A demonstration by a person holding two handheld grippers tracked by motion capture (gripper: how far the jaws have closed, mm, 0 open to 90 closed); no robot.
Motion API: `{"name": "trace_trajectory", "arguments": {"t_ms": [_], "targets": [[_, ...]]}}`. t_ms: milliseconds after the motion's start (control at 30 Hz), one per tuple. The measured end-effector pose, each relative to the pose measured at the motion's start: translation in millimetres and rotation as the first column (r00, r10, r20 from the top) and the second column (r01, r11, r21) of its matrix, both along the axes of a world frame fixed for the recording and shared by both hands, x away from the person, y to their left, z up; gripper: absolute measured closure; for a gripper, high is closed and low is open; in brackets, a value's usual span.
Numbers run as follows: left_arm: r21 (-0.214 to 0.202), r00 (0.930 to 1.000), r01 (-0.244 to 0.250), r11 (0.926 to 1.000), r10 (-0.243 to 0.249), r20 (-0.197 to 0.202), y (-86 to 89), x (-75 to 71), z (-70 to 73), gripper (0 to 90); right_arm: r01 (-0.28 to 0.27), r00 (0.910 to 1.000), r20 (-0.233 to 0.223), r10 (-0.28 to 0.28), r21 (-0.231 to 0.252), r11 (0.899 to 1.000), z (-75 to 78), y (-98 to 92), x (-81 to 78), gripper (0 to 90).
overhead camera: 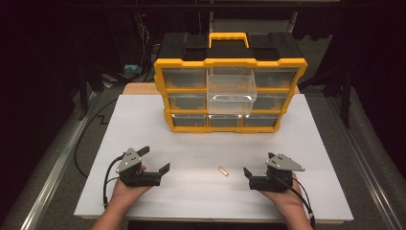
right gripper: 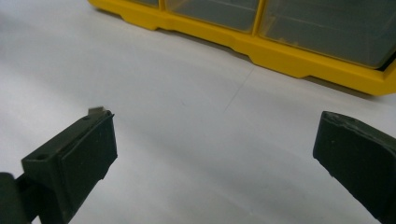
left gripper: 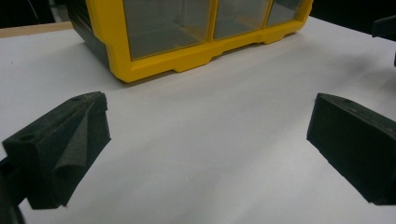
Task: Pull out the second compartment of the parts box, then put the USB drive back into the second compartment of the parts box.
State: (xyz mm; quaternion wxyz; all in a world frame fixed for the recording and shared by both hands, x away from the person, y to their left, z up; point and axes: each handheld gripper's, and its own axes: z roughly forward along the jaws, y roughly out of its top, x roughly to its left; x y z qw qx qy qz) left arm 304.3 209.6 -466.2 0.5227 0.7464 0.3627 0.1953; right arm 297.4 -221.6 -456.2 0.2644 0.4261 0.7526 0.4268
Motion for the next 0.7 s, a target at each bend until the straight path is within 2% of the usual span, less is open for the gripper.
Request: {"name": "trace_trajectory", "arguments": {"t_ms": [133, 267, 533, 567, 700], "targets": [[-0.004, 1.0, 0.001, 1.0, -0.001, 0.0, -1.9, 0.7, 0.8, 0.2, -0.007, 0.9999, -0.011, 0.008, 0.056, 0.998, -1.5, -1.4, 2.5, 0.1], [0.007, 1.0, -0.001, 1.0, 0.001, 0.0, -3.4, -0.2, 0.9, 0.2, -0.017, 0.9999, -0.003, 0.017, 0.055, 0.998, -1.8, -1.0, 3.4, 0.1], [0.019, 1.0, 0.0, 0.9998, 0.0, -0.003, -1.5, -3.1, 0.6, 0.2, -0.026, 0.9995, 0.018, 0.026, 0.016, 1.0, 0.7, 4.4, 2.5, 0.1], [0.009, 1.0, -0.003, 1.0, 0.003, 0.001, -0.4, -4.1, 0.8, 0.2, -0.028, 0.9994, 0.019, 0.028, -0.007, 1.0, 1.1, 6.6, 1.9, 0.1], [0.0, 1.0, -0.004, 1.0, 0.004, 0.003, 1.2, -2.3, 0.5, 0.2, -0.039, 0.9991, 0.013, 0.039, -0.044, 0.998, 1.9, 11.5, 2.4, 0.1]]}}
